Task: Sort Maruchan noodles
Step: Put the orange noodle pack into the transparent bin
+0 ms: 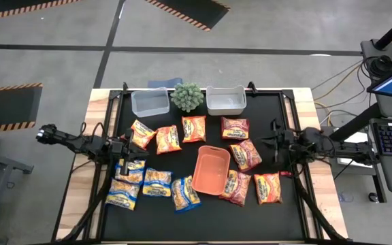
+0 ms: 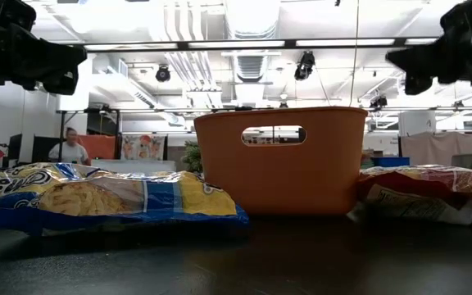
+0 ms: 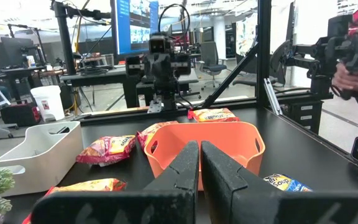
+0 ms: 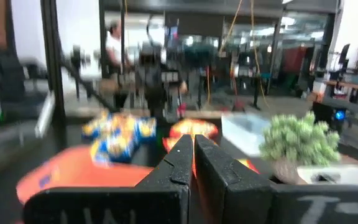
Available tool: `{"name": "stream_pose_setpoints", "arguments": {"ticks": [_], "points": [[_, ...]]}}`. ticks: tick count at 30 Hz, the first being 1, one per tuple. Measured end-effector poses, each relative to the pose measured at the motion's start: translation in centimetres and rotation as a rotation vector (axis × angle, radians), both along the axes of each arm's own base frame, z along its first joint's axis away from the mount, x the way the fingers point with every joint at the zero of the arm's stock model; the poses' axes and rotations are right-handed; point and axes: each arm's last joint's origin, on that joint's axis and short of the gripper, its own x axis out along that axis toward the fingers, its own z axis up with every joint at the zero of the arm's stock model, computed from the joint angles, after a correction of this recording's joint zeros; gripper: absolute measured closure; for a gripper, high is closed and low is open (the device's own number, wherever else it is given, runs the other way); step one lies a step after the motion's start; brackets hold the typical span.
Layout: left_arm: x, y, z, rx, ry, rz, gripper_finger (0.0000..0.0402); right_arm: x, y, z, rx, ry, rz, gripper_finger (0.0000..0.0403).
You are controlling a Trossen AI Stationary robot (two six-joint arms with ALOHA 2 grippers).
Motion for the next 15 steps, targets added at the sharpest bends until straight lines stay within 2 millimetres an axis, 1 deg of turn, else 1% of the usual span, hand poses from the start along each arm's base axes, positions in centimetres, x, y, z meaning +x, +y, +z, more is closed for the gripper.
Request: {"name": "stream_pose_setpoints", "arguments": {"ticks": [6,8,12,15], "points": [[0.0,0.0,0.0,0.000,0.000,0.000,0.0402,-0.6,0.0,2.1,0.094,-0.227,0.016,0.0394],[0.0,0.0,0.0,0.000,0.000,0.000,0.0402,-0.7,0.0,2.8,0.104,-0.243,0.002,0.0394],[0.0,0.0,0.0,0.000,0.000,0.000,0.0402,-1.4,-0.1,5.0,0.127,-0.285,-0.032,0.0394],[0.0,0.0,0.0,0.000,-0.001,0.000,0.0402,-1.5,-0.2,6.1,0.165,-0.224,-0.075,0.0394]]}}
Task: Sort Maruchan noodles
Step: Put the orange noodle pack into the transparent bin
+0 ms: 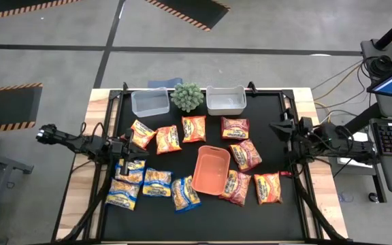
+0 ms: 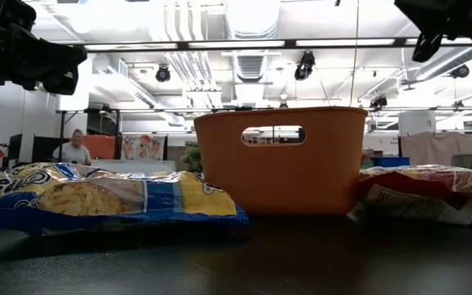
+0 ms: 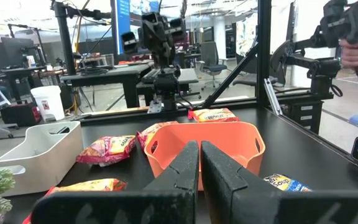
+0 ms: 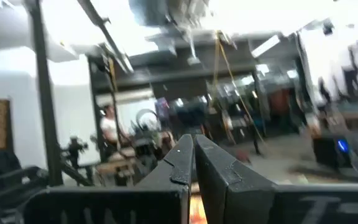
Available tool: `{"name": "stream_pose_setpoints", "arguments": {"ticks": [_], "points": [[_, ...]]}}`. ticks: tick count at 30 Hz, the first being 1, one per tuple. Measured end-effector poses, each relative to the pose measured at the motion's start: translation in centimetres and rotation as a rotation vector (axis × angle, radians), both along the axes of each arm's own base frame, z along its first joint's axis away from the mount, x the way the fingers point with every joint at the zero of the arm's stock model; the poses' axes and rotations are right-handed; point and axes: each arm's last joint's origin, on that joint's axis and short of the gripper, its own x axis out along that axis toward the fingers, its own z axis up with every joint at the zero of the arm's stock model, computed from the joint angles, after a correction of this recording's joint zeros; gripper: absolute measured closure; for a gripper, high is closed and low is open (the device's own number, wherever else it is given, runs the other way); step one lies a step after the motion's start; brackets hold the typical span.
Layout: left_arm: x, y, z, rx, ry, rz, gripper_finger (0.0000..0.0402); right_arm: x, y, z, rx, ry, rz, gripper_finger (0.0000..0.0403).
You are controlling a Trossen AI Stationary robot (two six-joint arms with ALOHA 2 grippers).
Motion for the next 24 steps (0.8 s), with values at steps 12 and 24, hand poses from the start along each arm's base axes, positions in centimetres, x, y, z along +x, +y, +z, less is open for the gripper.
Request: {"name": "stream_pose_setpoints", "arguments": {"ticks": [12,24], "points": [[0.0,0.0,0.4,-0.052,-0.039,-0.003,0.0402,0.1,-0.3,1.5,0.042,0.257,-0.091,0.0394],[-2.0,0.7,5.5,-0.283,-0.595,-0.032,0.0402,1.3,-0.4,0.9,-0.054,0.353,-0.111,0.0394]]}}
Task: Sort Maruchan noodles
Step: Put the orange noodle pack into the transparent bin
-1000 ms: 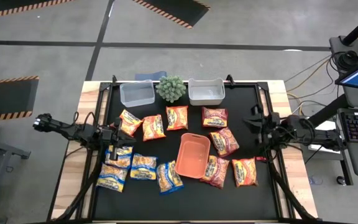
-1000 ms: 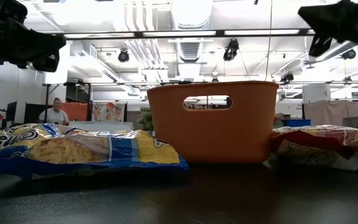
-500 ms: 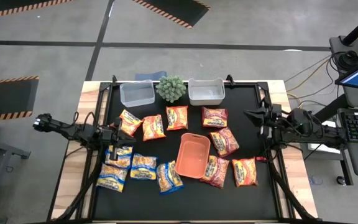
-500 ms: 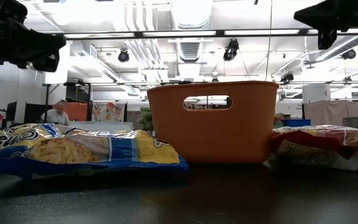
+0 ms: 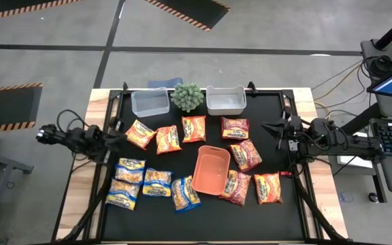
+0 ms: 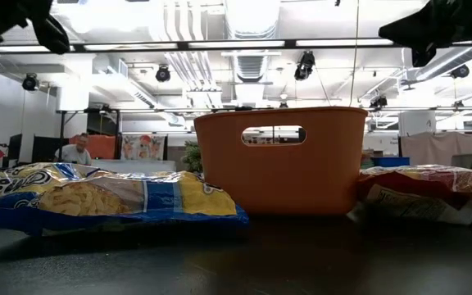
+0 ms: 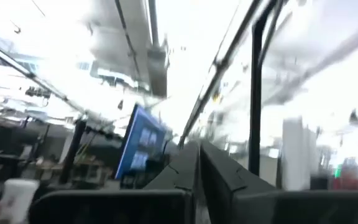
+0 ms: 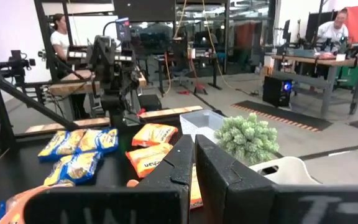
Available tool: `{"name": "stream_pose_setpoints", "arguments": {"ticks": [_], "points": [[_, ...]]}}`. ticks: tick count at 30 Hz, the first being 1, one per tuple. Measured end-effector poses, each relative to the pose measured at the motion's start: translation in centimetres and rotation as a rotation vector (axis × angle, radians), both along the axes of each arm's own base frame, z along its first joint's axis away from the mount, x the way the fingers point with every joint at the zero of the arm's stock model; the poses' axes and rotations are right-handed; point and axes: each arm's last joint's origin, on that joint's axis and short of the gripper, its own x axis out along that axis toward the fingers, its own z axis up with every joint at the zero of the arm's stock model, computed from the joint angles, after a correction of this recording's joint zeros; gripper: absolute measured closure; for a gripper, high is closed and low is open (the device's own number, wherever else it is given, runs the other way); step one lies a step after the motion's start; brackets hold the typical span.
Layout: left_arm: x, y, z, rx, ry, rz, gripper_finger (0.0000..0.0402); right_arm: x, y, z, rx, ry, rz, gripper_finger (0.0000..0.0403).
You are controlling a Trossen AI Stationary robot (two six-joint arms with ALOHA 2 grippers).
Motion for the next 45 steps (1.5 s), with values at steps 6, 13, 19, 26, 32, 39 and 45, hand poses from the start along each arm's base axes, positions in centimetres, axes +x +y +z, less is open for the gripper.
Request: {"name": "stream_pose_setpoints", "arguments": {"ticks": [6,13,19,26,32,39,45], "points": [[-0.5,0.3,0.6,0.126,-0.066,0.178,0.0402,0.6,0.0,-0.3,0.083,0.019,0.001,0.0394],[-0.2,0.2,0.4,0.161,-0.034,0.213,0.0402,1.1,-0.2,-0.6,-0.002,0.077,-0.025,0.0394],[1.5,0.0,0.0,0.150,0.176,0.288,0.0402,1.7,-0.4,-0.3,0.030,0.034,-0.076,0.0394],[4.2,-0.7,2.7,0.164,0.423,0.253,0.0402,3.0,-0.5,1.1,0.033,-0.114,-0.080,0.0394],[6.5,-1.5,4.9,0.172,0.788,0.204,0.0402,4.4,-0.7,1.4,-0.058,-0.138,-0.101,0.0394],[9.1,-2.3,5.4,0.188,1.112,0.207,0.0386,4.5,-1.1,2.8,-0.119,-0.137,-0.279,0.0394],[11.1,-2.9,4.6,0.189,1.277,0.224,0.0327,3.9,-1.1,5.0,-0.179,-0.187,-0.290,0.0394]]}}
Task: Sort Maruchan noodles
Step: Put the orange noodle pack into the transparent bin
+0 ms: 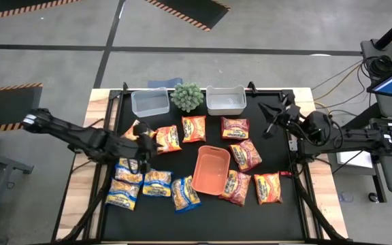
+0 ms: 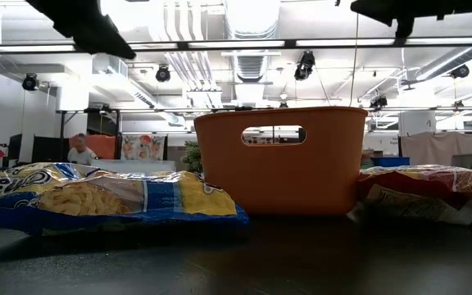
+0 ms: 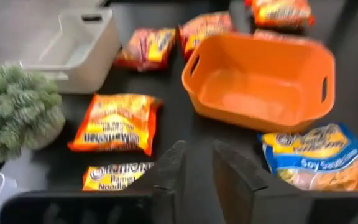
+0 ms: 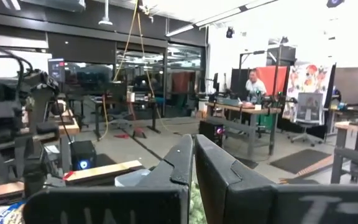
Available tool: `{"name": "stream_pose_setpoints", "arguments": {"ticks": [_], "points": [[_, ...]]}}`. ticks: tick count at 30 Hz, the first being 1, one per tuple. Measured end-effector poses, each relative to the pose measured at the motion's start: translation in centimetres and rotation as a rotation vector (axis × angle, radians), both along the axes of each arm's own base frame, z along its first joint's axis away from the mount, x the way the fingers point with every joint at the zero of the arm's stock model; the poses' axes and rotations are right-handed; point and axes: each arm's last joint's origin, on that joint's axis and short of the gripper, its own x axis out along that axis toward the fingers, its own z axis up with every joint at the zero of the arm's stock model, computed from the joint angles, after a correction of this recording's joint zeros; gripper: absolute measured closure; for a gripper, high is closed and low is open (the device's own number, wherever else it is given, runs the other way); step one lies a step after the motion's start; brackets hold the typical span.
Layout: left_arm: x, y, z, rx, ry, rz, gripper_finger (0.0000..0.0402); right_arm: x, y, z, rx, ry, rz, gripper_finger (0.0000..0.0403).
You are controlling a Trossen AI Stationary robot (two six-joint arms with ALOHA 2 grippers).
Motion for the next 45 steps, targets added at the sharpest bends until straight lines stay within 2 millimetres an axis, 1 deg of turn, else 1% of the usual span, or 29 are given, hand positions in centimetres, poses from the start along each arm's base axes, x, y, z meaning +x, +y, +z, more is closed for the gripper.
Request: {"name": "stream_pose_setpoints", "arguments": {"ticks": [5,9,12,15,19,22,25,28,33,40,45], "points": [[1.6,-0.4,-1.3,0.055,0.070,0.042,0.0261,0.3,0.0,-0.2,-0.029,0.032,-0.009,0.0394],[2.7,-0.4,-2.9,0.144,0.137,0.099,0.0211,0.4,0.0,-0.4,-0.025,0.055,-0.008,0.0394],[3.5,-0.5,-4.5,0.214,0.201,0.126,0.0183,0.5,0.0,-0.8,-0.017,0.088,-0.007,0.0394],[4.5,-0.2,-6.1,0.248,0.278,0.141,0.0168,0.6,-0.1,-1.0,-0.015,0.108,-0.007,0.0394],[6.1,0.5,-8.4,0.282,0.362,0.155,0.0167,0.6,-0.1,-1.1,-0.014,0.122,-0.007,0.0394],[7.4,1.3,-9.9,0.263,0.394,0.126,0.0172,0.7,-0.1,-1.1,-0.014,0.124,-0.007,0.0394],[8.6,2.2,-11.2,0.217,0.408,0.088,0.0176,0.7,-0.1,-1.2,-0.015,0.129,-0.007,0.0394],[9.2,2.9,-12.1,0.229,0.429,0.078,0.0181,0.7,-0.1,-1.4,-0.020,0.158,-0.009,0.0394],[9.4,3.6,-12.9,0.236,0.467,0.086,0.0185,0.8,-0.1,-1.7,-0.019,0.187,-0.009,0.0394],[9.5,3.6,-13.7,0.239,0.489,0.095,0.0186,0.8,-0.1,-2.1,-0.009,0.222,-0.008,0.0394],[9.6,3.6,-13.9,0.248,0.496,0.106,0.0205,0.8,-0.1,-2.2,0.017,0.227,-0.003,0.0394]]}}
